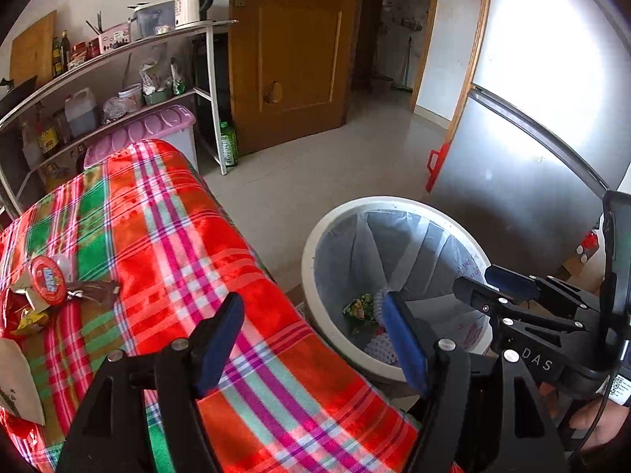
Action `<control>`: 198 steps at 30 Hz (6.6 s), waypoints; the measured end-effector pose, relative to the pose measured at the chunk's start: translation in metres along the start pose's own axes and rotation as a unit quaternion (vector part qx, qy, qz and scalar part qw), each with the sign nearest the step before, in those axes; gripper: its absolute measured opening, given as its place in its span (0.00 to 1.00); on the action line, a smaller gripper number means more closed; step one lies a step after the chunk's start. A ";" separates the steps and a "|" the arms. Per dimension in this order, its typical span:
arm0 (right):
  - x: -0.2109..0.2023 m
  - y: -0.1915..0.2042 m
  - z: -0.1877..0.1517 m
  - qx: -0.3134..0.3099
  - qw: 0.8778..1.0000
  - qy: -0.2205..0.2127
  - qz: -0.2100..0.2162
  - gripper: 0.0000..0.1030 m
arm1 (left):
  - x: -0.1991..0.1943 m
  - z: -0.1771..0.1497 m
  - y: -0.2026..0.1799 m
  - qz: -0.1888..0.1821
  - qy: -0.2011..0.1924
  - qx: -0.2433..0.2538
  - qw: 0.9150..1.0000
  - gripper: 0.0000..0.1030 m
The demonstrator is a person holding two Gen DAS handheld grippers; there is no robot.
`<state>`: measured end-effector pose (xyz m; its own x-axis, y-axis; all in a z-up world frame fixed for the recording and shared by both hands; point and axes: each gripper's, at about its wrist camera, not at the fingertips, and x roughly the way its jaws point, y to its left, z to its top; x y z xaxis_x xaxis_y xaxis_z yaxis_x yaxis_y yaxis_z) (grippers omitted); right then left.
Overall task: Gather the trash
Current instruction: 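Carry both items to the bin and open both grippers to drop them, then move both grippers back toward the remaining trash on the table, then grasp the white paper cup with the right gripper while the left gripper grasps the red plastic bag, then carry both items over the bin and open both grippers to drop them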
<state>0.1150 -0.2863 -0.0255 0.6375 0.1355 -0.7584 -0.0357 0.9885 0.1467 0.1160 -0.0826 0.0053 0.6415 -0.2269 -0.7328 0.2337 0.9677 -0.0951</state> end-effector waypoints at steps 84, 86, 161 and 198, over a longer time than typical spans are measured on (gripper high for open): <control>0.029 0.326 0.004 -0.219 0.953 0.013 0.207 0.49 | -0.144 -0.124 0.272 0.183 -0.072 -0.248 0.949 0.82; 0.035 0.327 0.001 -0.218 0.953 0.025 0.211 0.49 | -0.141 -0.121 0.273 0.169 -0.072 -0.251 0.950 0.83; 0.029 0.273 -0.001 -0.168 0.963 0.028 0.209 0.27 | -0.111 -0.087 0.239 0.113 -0.060 -0.194 0.973 0.52; -0.042 0.090 0.024 -0.032 0.993 -0.061 0.099 0.27 | -0.073 -0.015 0.086 0.038 -0.071 -0.040 0.996 0.52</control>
<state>0.1035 -0.2045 0.0351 0.7016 0.3224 -0.6355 -0.2158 0.9461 0.2417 0.0785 0.0187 0.0407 0.7532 -0.1608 -0.6378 0.1250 0.9870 -0.1012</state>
